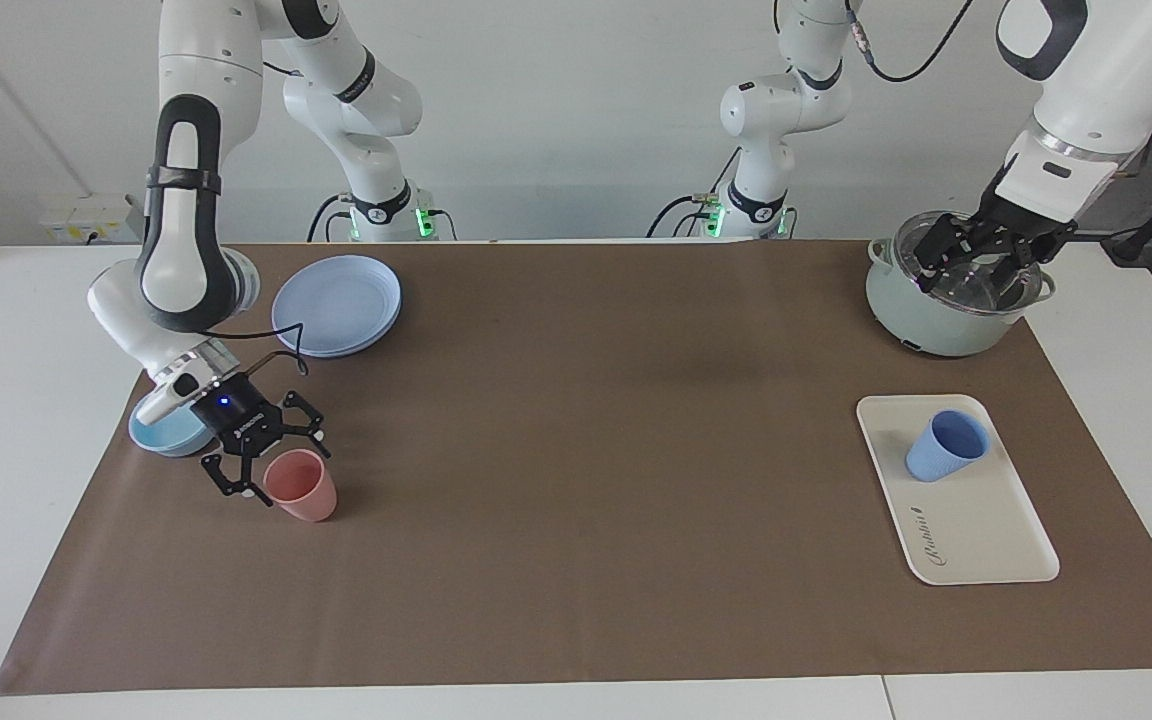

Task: Place cup on tray
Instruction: 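Open the right gripper to release the pink cup and withdraw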

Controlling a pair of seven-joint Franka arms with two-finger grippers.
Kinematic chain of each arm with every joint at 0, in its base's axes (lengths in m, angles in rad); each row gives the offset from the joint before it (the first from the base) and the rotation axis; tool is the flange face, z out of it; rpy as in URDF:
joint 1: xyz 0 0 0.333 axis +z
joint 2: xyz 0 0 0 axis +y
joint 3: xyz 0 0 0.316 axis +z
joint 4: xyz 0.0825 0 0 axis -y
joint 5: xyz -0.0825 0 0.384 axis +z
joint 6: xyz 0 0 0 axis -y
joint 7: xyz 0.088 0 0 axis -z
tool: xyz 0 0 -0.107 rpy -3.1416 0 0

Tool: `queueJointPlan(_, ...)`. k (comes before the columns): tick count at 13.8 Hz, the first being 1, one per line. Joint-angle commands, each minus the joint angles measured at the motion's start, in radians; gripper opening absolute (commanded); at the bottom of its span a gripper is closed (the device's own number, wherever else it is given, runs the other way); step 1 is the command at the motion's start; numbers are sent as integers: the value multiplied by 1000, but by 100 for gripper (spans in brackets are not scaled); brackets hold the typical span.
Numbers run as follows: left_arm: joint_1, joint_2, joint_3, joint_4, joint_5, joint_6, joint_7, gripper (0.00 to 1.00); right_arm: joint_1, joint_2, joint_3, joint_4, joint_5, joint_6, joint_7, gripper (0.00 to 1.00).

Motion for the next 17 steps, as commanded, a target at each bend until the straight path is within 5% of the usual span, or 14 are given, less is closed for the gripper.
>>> queueJointPlan(1, 4, -32, 2, -38, -15, 20, 13, 100, -3, -63, 7, -28, 17, -26, 60, 100)
queueJointPlan(4, 4, -33, 2, -36, -15, 6, 11, 100, 44, -116, 4, -20, -50, -23, 245, 100)
queueJointPlan(12, -1, -35, 2, -43, -15, 6, 7, 100, 109, -212, 7, 69, -654, -30, 935, 100)
queueJointPlan(17, 2, -35, 2, -41, -15, 9, 5, 100, 100, -292, 7, 82, -930, -151, 1271, 100)
